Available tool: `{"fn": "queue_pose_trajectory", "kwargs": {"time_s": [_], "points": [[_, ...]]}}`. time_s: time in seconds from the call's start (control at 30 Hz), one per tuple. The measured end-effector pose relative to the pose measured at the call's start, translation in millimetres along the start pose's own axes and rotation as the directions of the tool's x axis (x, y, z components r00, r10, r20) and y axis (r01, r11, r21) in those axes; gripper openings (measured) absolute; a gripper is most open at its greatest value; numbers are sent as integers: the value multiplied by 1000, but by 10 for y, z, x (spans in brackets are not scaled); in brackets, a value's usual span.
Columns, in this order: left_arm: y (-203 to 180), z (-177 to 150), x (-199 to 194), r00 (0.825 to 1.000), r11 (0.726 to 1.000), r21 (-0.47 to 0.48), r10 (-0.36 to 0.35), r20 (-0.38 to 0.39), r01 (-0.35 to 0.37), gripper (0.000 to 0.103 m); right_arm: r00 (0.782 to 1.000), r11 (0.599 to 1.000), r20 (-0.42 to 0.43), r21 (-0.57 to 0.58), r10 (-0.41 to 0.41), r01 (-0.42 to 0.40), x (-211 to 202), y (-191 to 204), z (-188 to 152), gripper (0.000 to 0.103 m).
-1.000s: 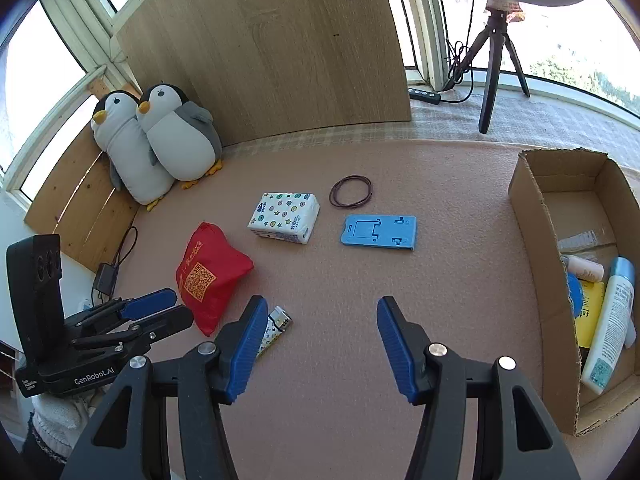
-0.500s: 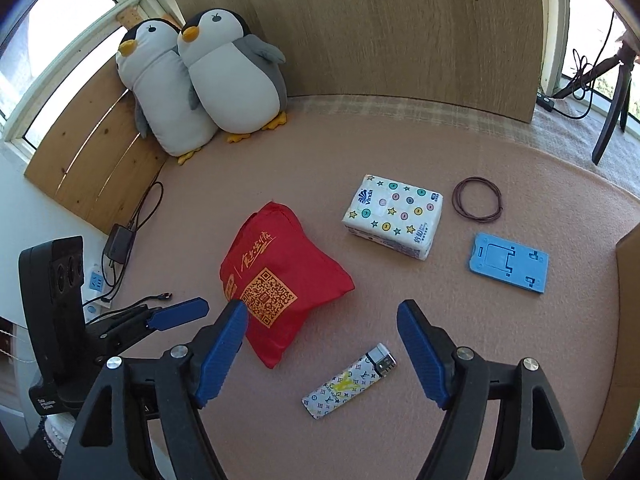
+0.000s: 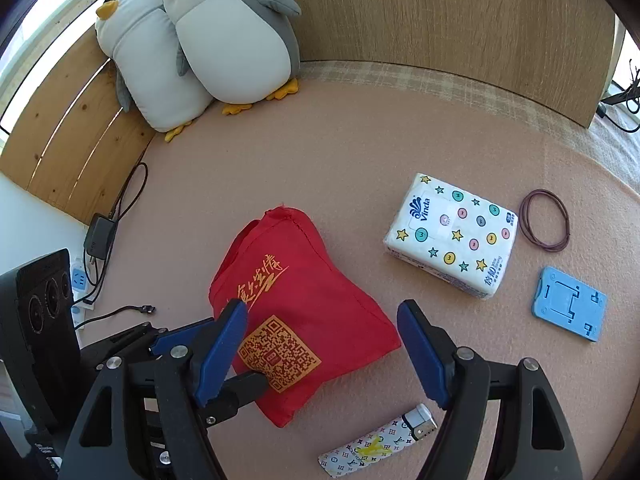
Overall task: Organize objects
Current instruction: 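Grasp the red bag between both grippers and lift it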
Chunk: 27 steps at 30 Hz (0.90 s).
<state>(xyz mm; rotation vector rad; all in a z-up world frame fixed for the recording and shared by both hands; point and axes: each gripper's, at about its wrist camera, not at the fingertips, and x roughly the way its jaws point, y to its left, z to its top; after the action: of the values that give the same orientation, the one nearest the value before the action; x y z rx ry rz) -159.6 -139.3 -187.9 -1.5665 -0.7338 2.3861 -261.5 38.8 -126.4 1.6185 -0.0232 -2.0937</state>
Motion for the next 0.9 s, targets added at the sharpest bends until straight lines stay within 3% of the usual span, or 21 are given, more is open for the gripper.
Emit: {"fn": "queue_pose_trajectory", "kwargs": {"time_s": [0.3,0.4,0.57,0.9], "points": [[6,54,55,1000,1000,-10,-26,10,26,70,998,999,-41,0,52,-52,157,37,17,73],[6,57,67,999,999,-14,-34,20,34,68,998,999,-33,-2,52,-52,158,58,15,68],[-84,57,39,999,1000,11,-7,43,6,63,997,997,-13,-2,76,-76,96,63,-7,49],[-304,12,-54,995,997,61,43,88,-49,62,992,992,-1,14,125,-125,26,-30,-114,48]]}}
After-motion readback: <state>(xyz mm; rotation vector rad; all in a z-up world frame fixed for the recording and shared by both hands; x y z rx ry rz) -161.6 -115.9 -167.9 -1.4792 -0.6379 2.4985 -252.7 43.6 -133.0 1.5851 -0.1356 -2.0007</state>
